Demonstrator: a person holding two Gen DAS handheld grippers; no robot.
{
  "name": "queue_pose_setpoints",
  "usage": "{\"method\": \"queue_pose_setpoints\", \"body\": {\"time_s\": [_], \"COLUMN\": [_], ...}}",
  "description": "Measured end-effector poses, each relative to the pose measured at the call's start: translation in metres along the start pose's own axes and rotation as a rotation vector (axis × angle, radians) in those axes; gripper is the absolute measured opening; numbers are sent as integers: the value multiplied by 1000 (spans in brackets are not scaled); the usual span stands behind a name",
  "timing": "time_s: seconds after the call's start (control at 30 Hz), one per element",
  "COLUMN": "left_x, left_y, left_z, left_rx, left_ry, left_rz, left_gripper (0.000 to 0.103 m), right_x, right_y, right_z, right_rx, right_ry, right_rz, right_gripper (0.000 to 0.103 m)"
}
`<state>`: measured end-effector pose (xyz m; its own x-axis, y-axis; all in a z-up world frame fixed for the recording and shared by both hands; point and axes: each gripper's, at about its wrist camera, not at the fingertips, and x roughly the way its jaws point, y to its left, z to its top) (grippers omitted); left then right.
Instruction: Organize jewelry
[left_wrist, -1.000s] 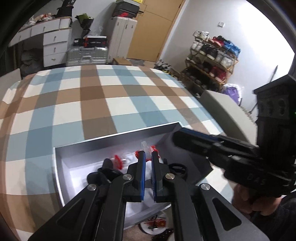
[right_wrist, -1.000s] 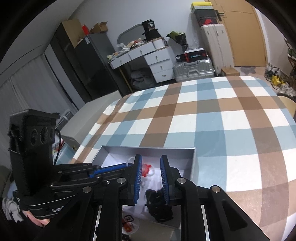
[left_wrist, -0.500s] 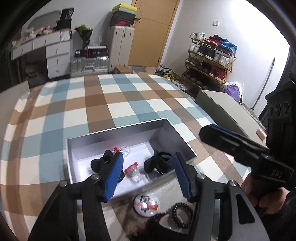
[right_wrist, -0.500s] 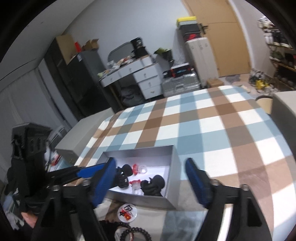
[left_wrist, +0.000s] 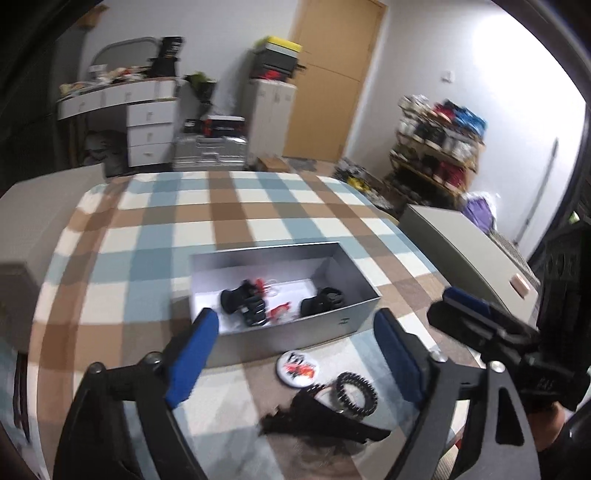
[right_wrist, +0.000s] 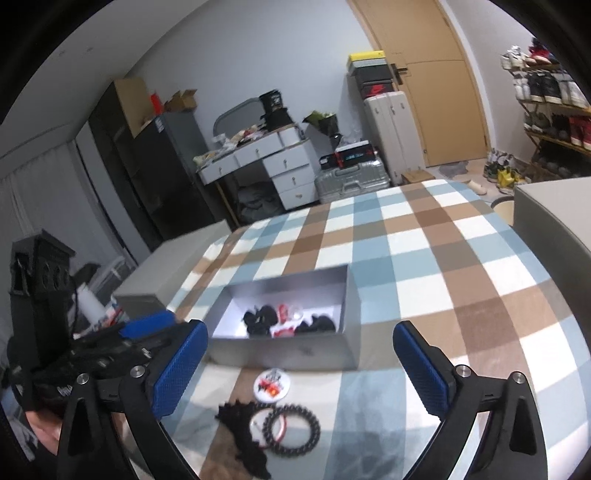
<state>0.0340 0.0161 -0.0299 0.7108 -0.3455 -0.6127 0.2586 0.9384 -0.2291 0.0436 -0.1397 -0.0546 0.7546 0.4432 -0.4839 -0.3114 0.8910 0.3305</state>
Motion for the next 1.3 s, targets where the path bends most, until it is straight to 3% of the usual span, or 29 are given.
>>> {"method": "queue_pose_setpoints", "body": {"time_s": [0.07, 0.13, 0.3, 0.43, 0.53, 0.7, 0.83, 1.0, 1.3], "left_x": [-3, 0, 13, 8, 3, 2, 3, 6, -5], "left_y": [9, 17, 35, 41, 45, 53, 55, 66, 65], "left_z": [-9, -20, -47, -56, -60, -65, -67, -71, -72], "left_rx": [-42, -84, -193, -183, -177, -182, -178, -233, -197], "left_ry": [-15, -7, 99, 86, 67, 72, 82, 101, 97], "left_rz": [9, 6, -37, -29, 0, -3, -31, -88, -88], "left_gripper": [85, 93, 97, 97, 100, 101, 101, 101, 101], "right_x": [7, 15, 43, 57, 73, 103, 112, 117, 122], "right_y": [5, 7, 11, 17, 20, 29, 36, 40, 56], "right_z": [-8, -16, -33, -35, -33, -36, -38, -34, -40], "right_rx": [-20, -17, -2, -28, -44, -70, -89, -130, -237], "right_ry": [40, 80, 203, 246, 291, 404, 437, 454, 455], "right_rz": [6, 17, 52, 79, 38, 11, 12, -31, -94], "right_gripper": [101, 101, 101, 100, 99, 85, 83, 61, 60]}}
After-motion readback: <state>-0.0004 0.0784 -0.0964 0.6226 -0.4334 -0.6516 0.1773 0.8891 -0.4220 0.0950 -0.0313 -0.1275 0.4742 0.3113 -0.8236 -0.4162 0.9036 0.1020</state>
